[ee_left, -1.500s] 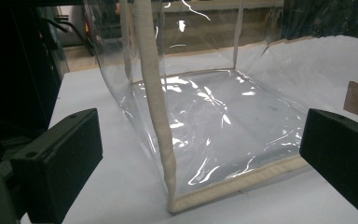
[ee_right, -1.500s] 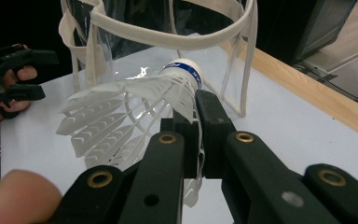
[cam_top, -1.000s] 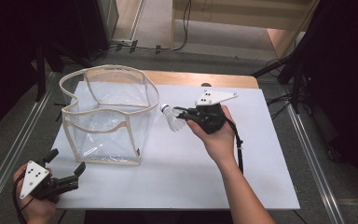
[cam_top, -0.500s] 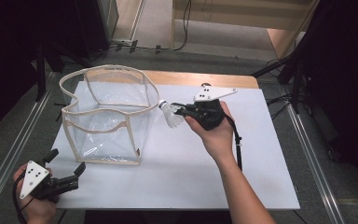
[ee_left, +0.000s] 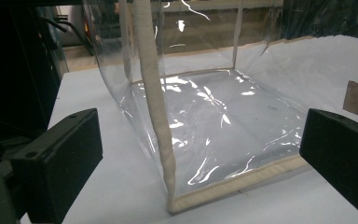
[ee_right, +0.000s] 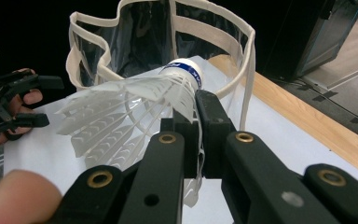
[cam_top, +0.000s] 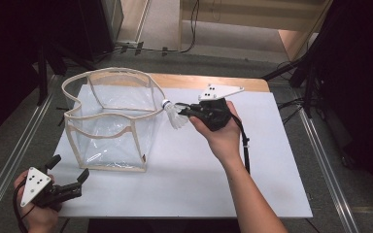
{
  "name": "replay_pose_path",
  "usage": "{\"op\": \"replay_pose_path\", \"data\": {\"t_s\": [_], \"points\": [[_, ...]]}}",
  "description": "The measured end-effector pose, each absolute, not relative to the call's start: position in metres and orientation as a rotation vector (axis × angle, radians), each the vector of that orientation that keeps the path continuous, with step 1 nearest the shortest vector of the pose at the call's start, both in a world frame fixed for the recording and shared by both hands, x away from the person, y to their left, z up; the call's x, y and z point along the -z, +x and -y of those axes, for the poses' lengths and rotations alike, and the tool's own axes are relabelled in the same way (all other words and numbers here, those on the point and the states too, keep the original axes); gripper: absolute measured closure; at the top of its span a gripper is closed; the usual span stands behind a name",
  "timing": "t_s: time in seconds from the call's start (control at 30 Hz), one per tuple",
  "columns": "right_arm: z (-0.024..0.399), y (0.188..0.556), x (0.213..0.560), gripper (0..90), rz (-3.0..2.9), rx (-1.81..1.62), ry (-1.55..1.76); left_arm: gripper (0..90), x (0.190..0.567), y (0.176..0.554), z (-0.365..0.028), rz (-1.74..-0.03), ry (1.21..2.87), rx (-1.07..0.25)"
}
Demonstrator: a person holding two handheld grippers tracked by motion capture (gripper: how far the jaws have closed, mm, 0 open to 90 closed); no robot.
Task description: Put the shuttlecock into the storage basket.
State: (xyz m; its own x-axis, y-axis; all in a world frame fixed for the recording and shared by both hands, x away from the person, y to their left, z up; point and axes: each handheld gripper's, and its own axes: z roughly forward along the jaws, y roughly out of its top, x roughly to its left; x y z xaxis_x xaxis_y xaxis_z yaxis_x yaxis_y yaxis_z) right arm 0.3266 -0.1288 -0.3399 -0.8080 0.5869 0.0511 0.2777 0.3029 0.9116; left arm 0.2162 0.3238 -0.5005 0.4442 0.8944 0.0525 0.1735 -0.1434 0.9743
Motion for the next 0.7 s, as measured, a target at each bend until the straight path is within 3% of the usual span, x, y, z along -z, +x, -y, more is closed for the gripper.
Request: {"op": "replay_pose_path", "data": {"t_s": [0.7], "points": [[0.115,0.338,0.329,85.6,-2.293,-1.502,0.755,0.0,0.500,0.216,-0.324,-0.952,1.611,-0.828]]}}
